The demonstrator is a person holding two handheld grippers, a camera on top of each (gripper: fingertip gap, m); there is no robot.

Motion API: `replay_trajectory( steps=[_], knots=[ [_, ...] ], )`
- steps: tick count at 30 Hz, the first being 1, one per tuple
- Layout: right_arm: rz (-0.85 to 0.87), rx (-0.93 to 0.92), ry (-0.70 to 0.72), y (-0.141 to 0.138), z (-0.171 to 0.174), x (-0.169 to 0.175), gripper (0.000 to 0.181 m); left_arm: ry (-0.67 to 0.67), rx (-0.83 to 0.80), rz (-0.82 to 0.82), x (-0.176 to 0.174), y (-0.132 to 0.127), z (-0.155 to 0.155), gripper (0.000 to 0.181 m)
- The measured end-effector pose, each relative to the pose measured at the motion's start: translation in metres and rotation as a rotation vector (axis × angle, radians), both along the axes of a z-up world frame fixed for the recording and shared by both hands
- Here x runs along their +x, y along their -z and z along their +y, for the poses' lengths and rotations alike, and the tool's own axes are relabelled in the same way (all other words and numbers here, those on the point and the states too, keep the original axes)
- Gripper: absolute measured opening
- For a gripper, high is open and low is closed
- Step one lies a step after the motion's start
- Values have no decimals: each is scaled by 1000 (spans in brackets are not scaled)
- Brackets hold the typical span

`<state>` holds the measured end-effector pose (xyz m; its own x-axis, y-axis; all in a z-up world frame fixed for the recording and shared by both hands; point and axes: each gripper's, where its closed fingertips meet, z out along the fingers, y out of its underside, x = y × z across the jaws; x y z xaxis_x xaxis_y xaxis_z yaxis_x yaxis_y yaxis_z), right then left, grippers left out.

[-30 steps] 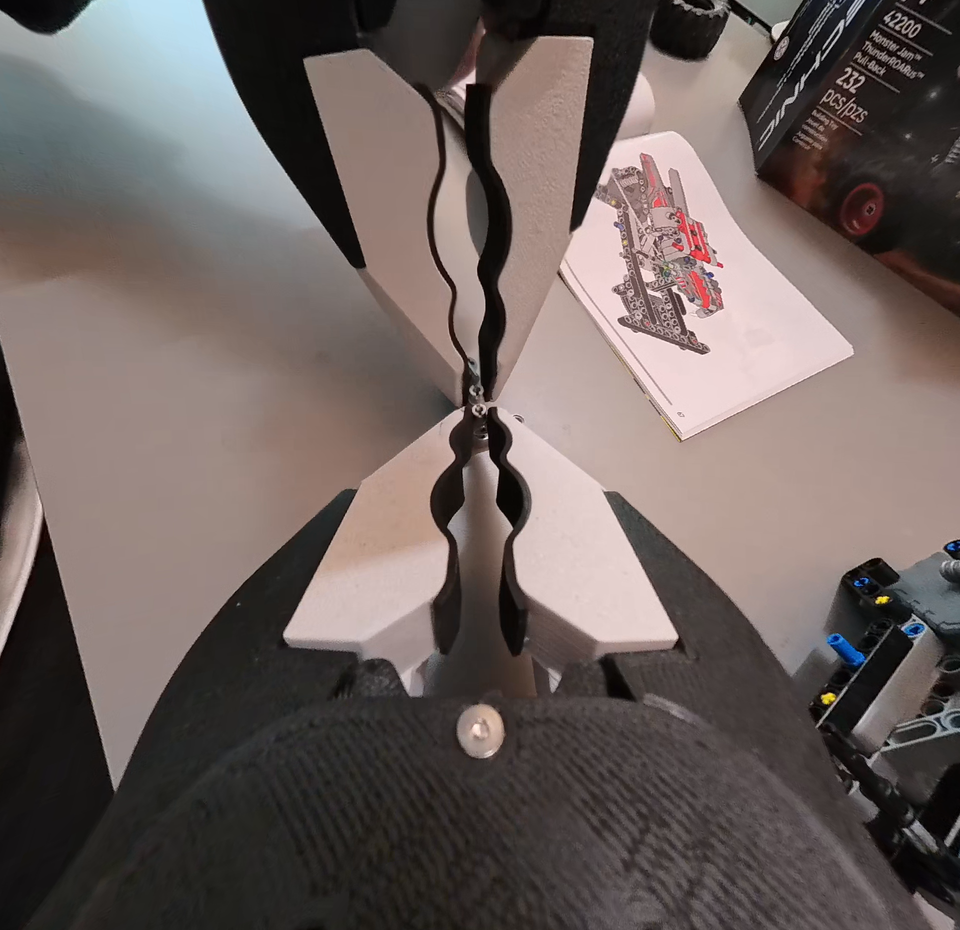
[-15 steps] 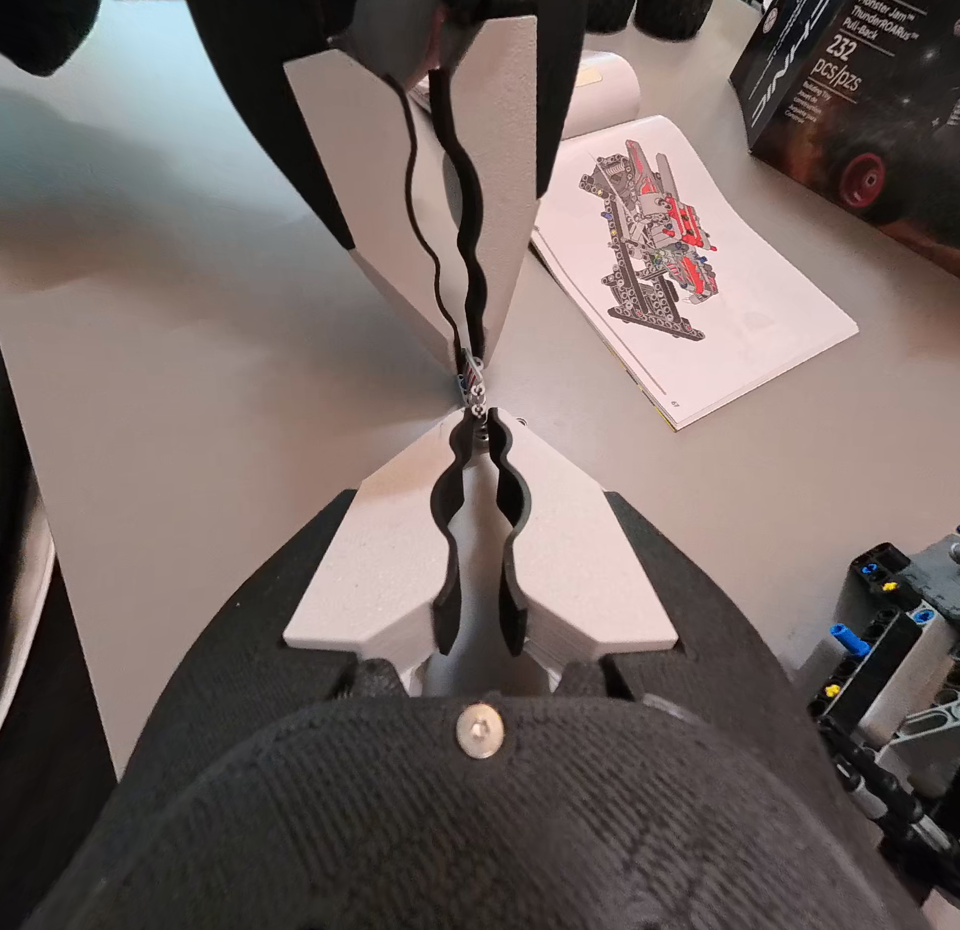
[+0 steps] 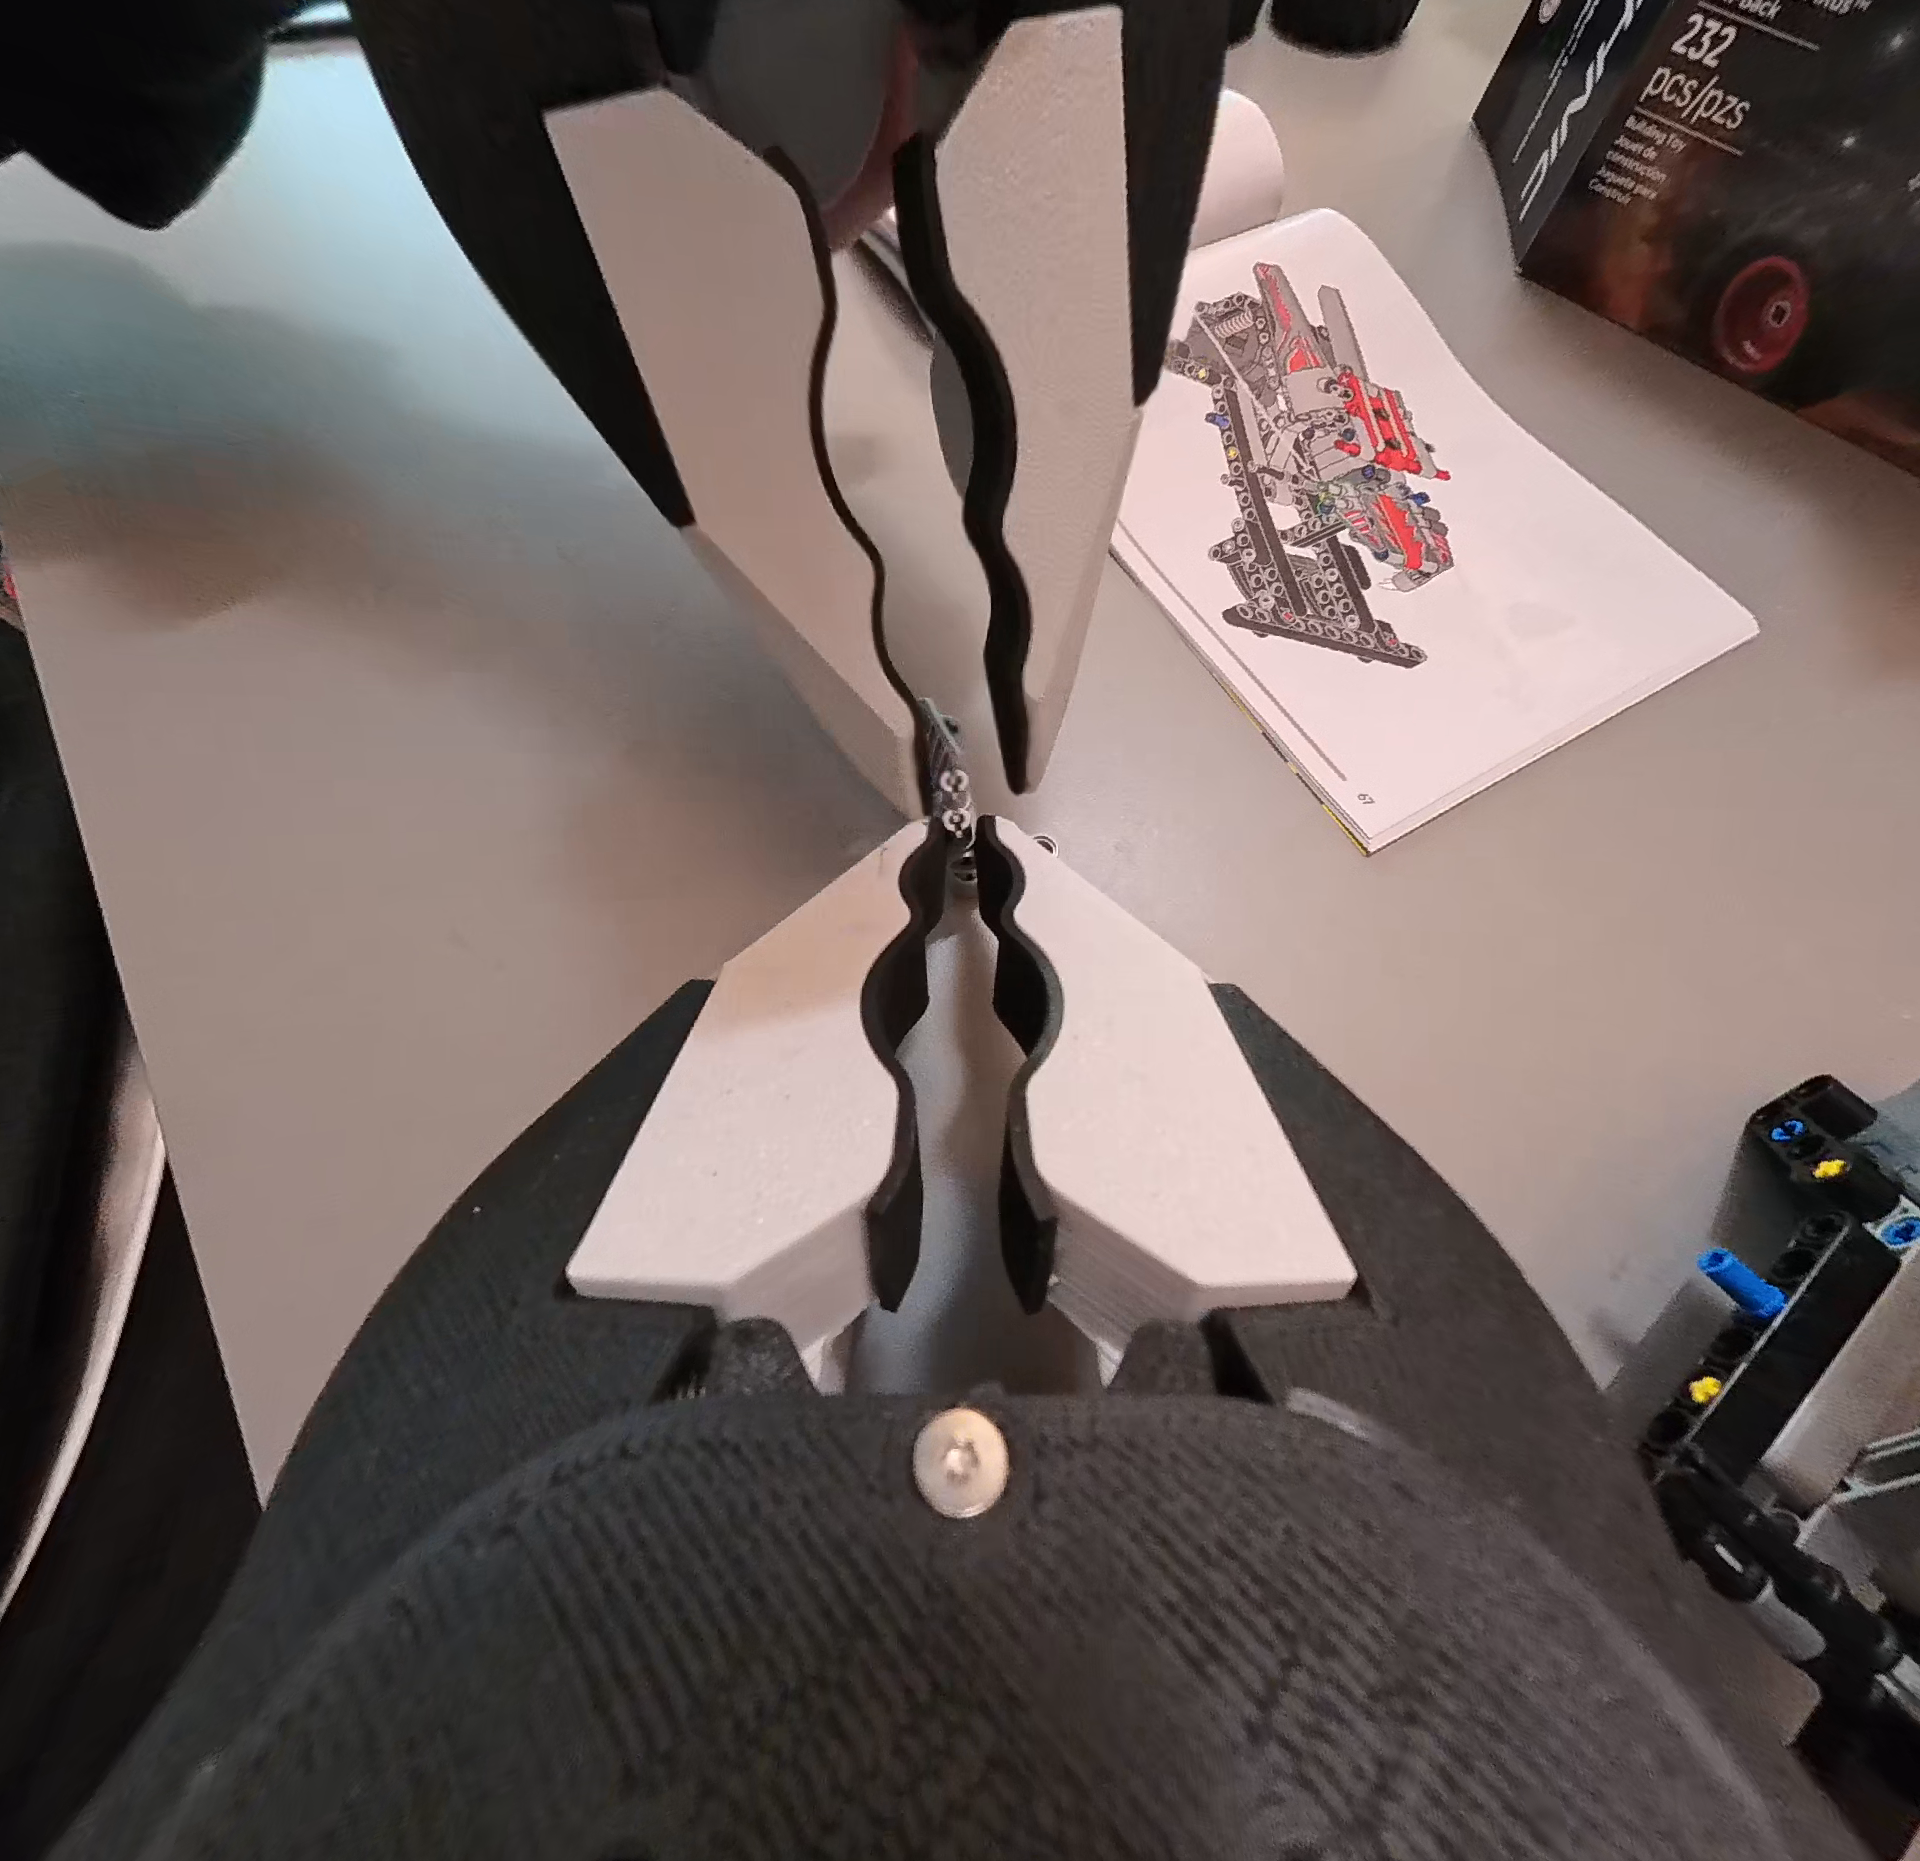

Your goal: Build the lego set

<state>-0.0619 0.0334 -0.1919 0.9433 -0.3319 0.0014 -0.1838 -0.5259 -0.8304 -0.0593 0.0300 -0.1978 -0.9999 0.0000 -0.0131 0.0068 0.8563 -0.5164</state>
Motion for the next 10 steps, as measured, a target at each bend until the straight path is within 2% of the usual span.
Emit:
replay_trajectory(
  steps=[1, 2, 5, 10],
  knots=[
    [2, 1, 1, 0, 0, 0, 5, 15, 6, 4, -2, 1, -1, 10],
    [3, 1, 1, 0, 0, 0, 5, 31, 11, 11, -4, 2, -1, 5],
    [8, 3, 0, 0, 0, 0, 5, 45, 21, -1, -4, 2, 0, 4],
    [11, 6, 3, 0, 0, 1, 5, -30, -37, 171, -5, 2, -1, 5]
  ],
)
